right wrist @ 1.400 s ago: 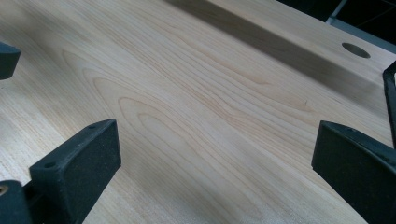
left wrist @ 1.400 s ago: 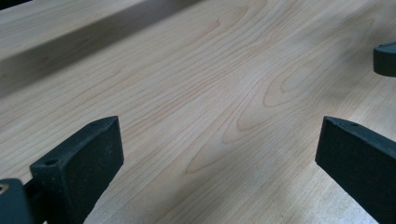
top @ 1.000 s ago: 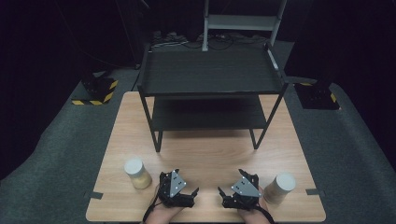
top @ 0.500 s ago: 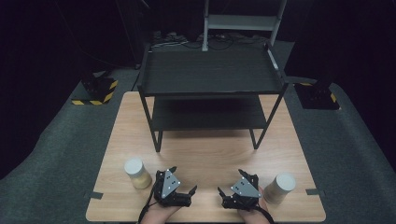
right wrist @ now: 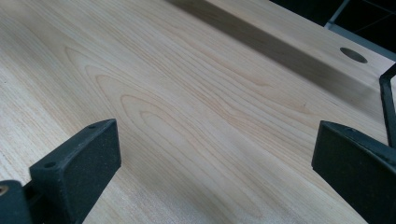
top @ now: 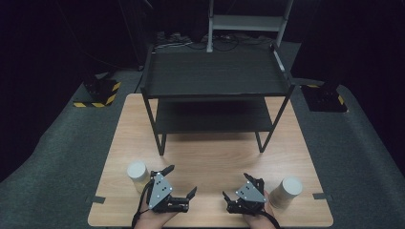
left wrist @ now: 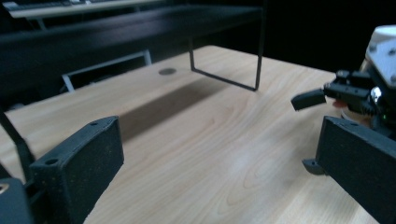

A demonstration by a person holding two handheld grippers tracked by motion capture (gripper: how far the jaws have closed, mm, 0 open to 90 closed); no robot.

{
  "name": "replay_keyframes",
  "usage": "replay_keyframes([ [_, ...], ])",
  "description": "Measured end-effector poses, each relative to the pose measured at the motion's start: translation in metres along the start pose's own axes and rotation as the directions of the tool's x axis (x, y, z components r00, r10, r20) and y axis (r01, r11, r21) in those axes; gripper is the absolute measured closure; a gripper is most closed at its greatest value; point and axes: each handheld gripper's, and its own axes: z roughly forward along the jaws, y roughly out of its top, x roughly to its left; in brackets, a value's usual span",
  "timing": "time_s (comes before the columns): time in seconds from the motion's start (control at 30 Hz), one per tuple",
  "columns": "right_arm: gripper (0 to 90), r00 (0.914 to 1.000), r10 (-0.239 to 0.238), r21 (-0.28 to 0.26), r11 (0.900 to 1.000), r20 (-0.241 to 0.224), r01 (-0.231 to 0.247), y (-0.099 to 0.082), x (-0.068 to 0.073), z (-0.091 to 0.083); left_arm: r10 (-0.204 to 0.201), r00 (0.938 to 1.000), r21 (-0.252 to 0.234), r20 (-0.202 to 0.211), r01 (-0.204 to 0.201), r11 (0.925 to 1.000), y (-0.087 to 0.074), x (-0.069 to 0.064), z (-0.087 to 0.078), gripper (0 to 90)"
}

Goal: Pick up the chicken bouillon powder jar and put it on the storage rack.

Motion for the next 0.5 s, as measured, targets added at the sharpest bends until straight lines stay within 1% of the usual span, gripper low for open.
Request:
replay_keyframes([
  [0.17,0.6,1.0000,-0.002,0.001,1.0000,0.000,0.002,0.000,0.000,0.000,-0.012,0.9997,-0.032,-0.020,0.012,0.9994,0.000,0.005,-0.009,1.1],
  [0.2,0.6,1.0000,-0.002,0.002,1.0000,-0.001,0.002,0.000,0.000,0.000,-0.013,0.9996,-0.035,-0.023,0.013,0.9993,0.000,0.006,-0.011,1.1],
  [0.27,0.6,1.0000,-0.005,0.003,1.0000,-0.001,0.005,0.001,0.001,0.000,-0.009,0.9991,-0.041,-0.041,0.008,0.9991,0.000,0.008,-0.015,1.1],
  [0.5,0.6,0.9999,-0.017,0.004,0.9999,-0.003,0.017,0.001,0.001,0.000,-0.028,0.9963,-0.062,-0.081,0.023,0.9978,-0.001,0.016,-0.026,1.1],
])
